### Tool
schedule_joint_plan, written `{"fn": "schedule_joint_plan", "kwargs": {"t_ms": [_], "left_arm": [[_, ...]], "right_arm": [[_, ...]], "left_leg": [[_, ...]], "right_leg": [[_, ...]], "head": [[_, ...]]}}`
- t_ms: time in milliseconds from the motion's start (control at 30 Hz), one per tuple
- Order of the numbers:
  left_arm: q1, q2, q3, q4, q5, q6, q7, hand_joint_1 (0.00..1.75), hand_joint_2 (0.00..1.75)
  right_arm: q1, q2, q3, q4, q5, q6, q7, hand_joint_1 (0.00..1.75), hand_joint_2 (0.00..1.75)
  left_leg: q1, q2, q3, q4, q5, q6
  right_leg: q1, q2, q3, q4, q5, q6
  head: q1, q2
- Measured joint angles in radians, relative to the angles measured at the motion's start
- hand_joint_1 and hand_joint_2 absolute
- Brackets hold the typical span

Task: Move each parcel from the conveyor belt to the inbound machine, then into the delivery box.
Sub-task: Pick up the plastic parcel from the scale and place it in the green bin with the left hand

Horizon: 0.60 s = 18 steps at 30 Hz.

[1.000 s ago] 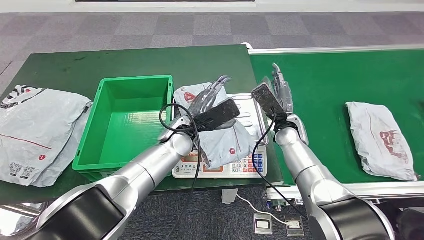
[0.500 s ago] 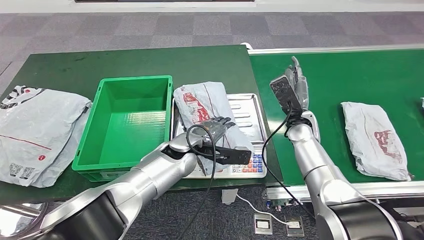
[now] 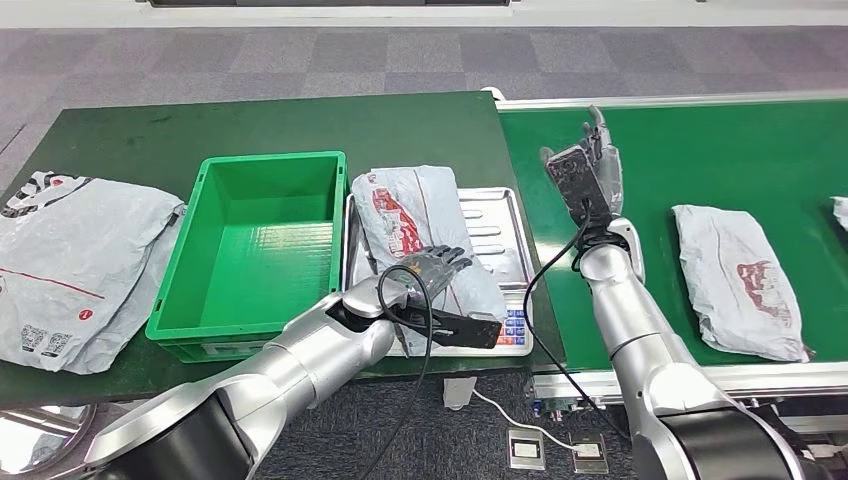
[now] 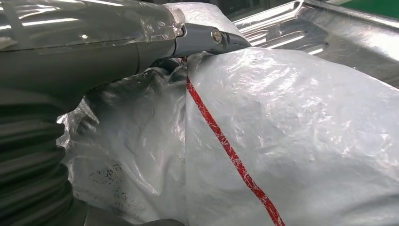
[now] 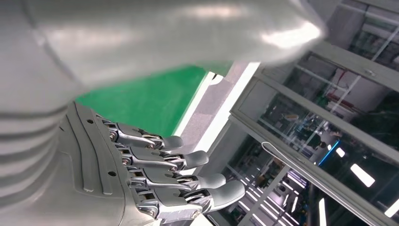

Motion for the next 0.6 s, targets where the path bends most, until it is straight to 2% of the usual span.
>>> {"fn": "schedule_joint_plan", "kwargs": {"t_ms": [100, 133, 200, 400, 600], "left_arm": [[0.001, 0.000, -0.003, 0.001, -0.009, -0.029, -0.009, 1.53, 1.75], [0.002, -0.001, -0.005, 0.001, -0.014, -0.036, -0.015, 1.75, 1.75], [0.007, -0.002, -0.008, 0.001, -0.020, -0.006, -0.025, 1.75, 1.75], [0.016, -0.002, 0.012, 0.000, -0.008, 0.206, -0.067, 1.75, 1.75], [0.012, -0.002, 0.039, -0.002, -0.005, 0.237, -0.083, 1.75, 1.75]], "right_arm": [[0.004, -0.002, 0.000, -0.008, 0.000, 0.001, 0.000, 0.00, 1.75], [0.008, -0.004, 0.000, -0.015, 0.000, 0.002, 0.000, 0.00, 1.75], [0.027, -0.008, 0.000, -0.040, 0.000, 0.010, 0.004, 0.00, 1.75], [0.088, -0.015, 0.000, -0.122, 0.000, 0.025, 0.021, 0.00, 1.75], [0.108, -0.018, 0.000, -0.155, 0.001, 0.025, 0.023, 0.00, 1.75]], "left_leg": [[0.000, 0.000, 0.001, 0.000, 0.000, 0.000], [0.000, 0.000, 0.002, 0.000, 0.000, 0.000], [0.000, -0.001, 0.003, 0.000, 0.000, 0.000], [0.000, -0.001, 0.003, 0.000, 0.000, 0.000], [0.000, -0.001, 0.003, 0.000, 0.000, 0.000]], "right_leg": [[0.000, 0.000, 0.001, 0.000, 0.000, 0.000], [0.000, 0.000, 0.002, 0.000, 0.000, 0.000], [0.000, -0.001, 0.003, 0.000, -0.001, 0.000], [0.000, -0.002, 0.003, 0.000, -0.001, 0.000], [0.000, -0.001, 0.003, 0.000, 0.000, 0.000]], "head": [[0.000, 0.000], [0.000, 0.000], [0.000, 0.000], [0.000, 0.000], [0.000, 0.000]]}}
